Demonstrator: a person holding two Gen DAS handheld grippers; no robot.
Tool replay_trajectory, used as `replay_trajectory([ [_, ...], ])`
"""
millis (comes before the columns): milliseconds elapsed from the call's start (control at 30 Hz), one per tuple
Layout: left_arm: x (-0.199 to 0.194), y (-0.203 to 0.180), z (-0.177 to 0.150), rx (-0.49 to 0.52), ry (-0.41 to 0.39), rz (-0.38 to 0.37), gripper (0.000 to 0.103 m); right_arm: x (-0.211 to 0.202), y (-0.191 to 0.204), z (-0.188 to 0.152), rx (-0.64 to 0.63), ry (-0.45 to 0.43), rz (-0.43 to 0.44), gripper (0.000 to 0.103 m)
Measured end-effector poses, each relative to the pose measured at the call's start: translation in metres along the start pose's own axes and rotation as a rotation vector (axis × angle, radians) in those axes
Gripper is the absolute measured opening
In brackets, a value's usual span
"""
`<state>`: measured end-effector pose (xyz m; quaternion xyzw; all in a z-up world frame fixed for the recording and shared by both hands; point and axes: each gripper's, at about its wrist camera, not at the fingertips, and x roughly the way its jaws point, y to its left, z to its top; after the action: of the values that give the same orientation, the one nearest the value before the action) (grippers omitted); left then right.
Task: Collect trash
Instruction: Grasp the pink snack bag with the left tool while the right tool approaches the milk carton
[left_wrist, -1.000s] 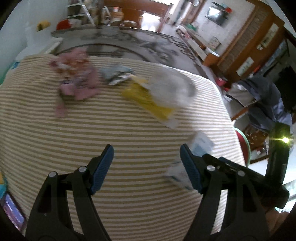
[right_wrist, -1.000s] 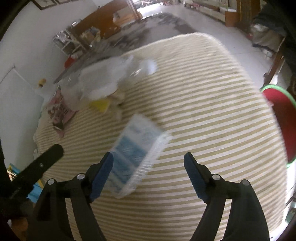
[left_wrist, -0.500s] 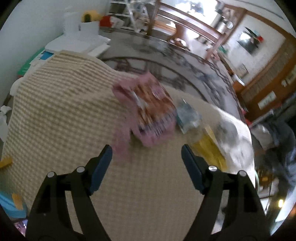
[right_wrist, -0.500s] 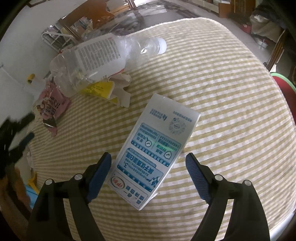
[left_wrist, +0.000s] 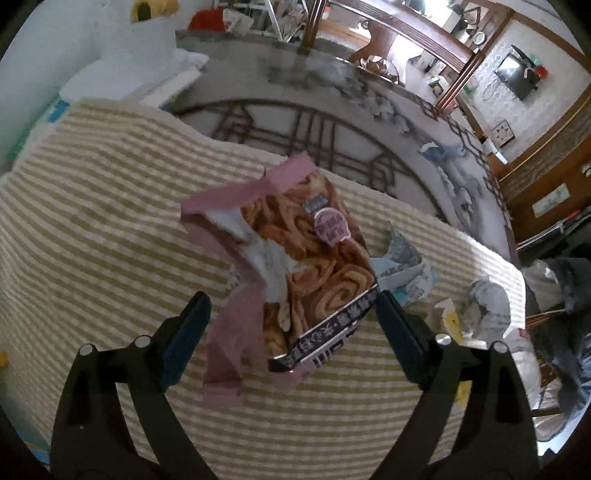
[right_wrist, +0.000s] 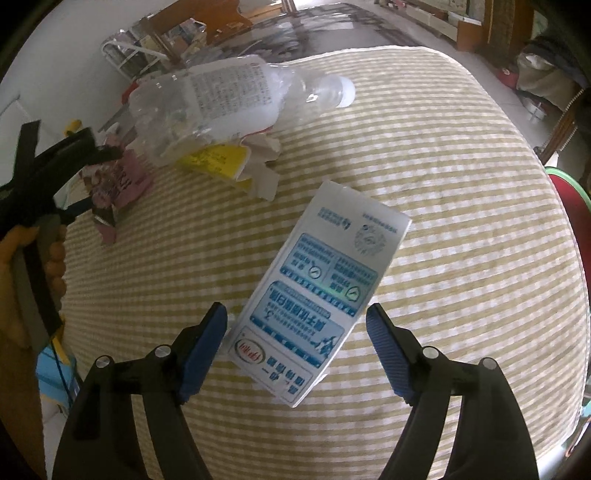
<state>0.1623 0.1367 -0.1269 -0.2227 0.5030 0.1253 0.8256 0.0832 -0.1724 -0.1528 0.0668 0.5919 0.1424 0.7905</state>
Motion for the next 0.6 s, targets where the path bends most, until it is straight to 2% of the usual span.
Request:
replay_trajectory([
  [33, 0.000, -0.002, -0.001, 0.010, -0.003, -0.002, 0.082, -0.001, 0.001, -0.001, -0.003, -0.006, 0.000, 0.075],
  [67, 0.000, -0.004, -0.003, 0.027, -0.005, -0.021, 0.070, -0.001, 0.002, -0.002, -0.005, -0.010, 0.003, 0.075],
  [100, -0.002, -0.006, -0.004, 0.038, -0.003, -0.034, 0.065, -0.002, 0.002, -0.003, -0.006, -0.012, 0.011, 0.072],
  [133, -0.005, -0.009, -0.007, 0.054, -0.008, -0.037, 0.055, -0.002, 0.001, -0.004, -0.005, -0.010, 0.018, 0.071],
  [200, -0.014, -0.014, -0.012, 0.089, -0.035, -0.015, 0.046, -0.002, 0.000, -0.005, 0.000, -0.005, 0.032, 0.069],
  [333, -0.030, -0.011, -0.022, 0.087, -0.041, -0.062, 0.039, -0.006, -0.005, -0.005, -0.007, -0.004, 0.053, 0.063],
  [600, -0.067, -0.004, -0.064, 0.092, -0.025, -0.150, 0.039, -0.018, -0.017, -0.015, -0.053, 0.008, 0.048, 0.060],
])
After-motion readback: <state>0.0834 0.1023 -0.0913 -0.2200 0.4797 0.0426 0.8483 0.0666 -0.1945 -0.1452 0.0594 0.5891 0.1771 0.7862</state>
